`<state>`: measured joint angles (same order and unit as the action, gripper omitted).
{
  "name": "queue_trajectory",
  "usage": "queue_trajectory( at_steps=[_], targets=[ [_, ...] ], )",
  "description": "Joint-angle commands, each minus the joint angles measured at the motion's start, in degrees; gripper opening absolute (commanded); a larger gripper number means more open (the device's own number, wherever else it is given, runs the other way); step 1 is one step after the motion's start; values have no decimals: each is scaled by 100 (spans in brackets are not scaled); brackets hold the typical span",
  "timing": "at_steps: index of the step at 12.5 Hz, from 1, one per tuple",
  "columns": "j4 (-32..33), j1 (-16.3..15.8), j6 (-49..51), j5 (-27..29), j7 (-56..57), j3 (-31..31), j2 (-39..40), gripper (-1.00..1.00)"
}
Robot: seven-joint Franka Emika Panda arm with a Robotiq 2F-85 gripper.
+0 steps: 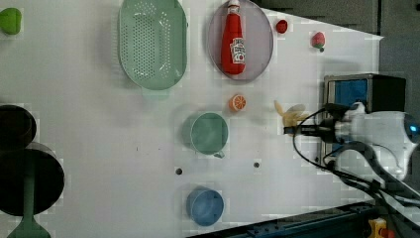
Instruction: Pick Banana and place it in mug.
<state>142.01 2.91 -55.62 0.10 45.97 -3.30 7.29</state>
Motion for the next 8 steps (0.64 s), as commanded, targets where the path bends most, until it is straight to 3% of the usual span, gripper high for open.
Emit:
queue_trajectory(
  at_steps=[1,5,8],
  targets=[
    [-207,-72,760,-54,122,28,-997,-46],
    [-558,-65,2175,-55,110,-37,-2158,-46],
    [-705,-213,3210,-54,-152,295,-2531,-46]
  ],
)
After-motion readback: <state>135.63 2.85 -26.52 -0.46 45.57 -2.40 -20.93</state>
